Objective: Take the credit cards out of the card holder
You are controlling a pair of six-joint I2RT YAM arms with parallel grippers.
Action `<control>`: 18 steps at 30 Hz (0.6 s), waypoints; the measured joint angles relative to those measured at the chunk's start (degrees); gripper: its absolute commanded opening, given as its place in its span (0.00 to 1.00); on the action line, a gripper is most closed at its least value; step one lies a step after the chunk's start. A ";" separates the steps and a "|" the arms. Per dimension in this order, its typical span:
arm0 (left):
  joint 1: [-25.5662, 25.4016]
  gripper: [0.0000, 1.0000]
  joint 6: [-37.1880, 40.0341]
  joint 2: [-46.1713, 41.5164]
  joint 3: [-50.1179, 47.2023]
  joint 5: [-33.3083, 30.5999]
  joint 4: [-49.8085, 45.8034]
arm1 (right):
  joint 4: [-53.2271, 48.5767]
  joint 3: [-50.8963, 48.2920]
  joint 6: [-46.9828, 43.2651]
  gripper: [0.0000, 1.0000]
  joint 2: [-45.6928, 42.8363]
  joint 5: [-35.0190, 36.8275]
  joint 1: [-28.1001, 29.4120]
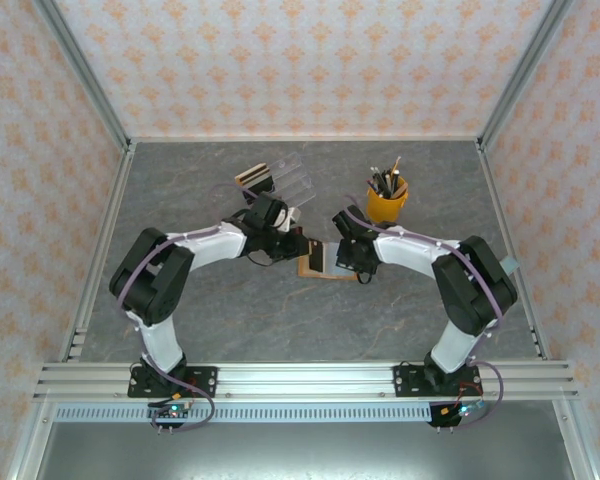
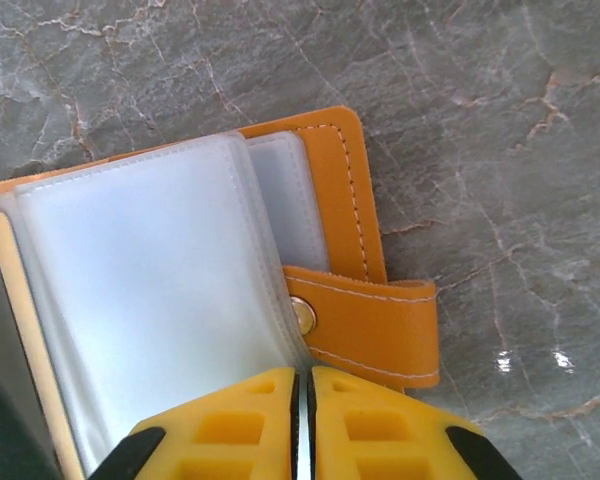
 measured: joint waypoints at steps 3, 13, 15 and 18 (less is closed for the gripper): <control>0.44 0.00 5.25 -5.31 0.20 -3.15 -6.05 | 0.48 -1.29 -0.04 0.20 -3.37 -0.39 0.00; 1.79 0.00 20.48 -18.38 6.47 -23.10 -19.93 | 3.93 -2.69 -1.09 0.82 -18.75 1.20 0.00; 2.71 0.00 23.08 -18.23 8.92 -27.39 -21.68 | 4.48 -3.48 -1.33 0.92 -20.57 2.58 0.00; 4.07 0.00 27.61 -17.09 13.53 -32.63 -24.33 | 4.50 -4.55 -1.79 1.00 -22.45 4.20 -0.02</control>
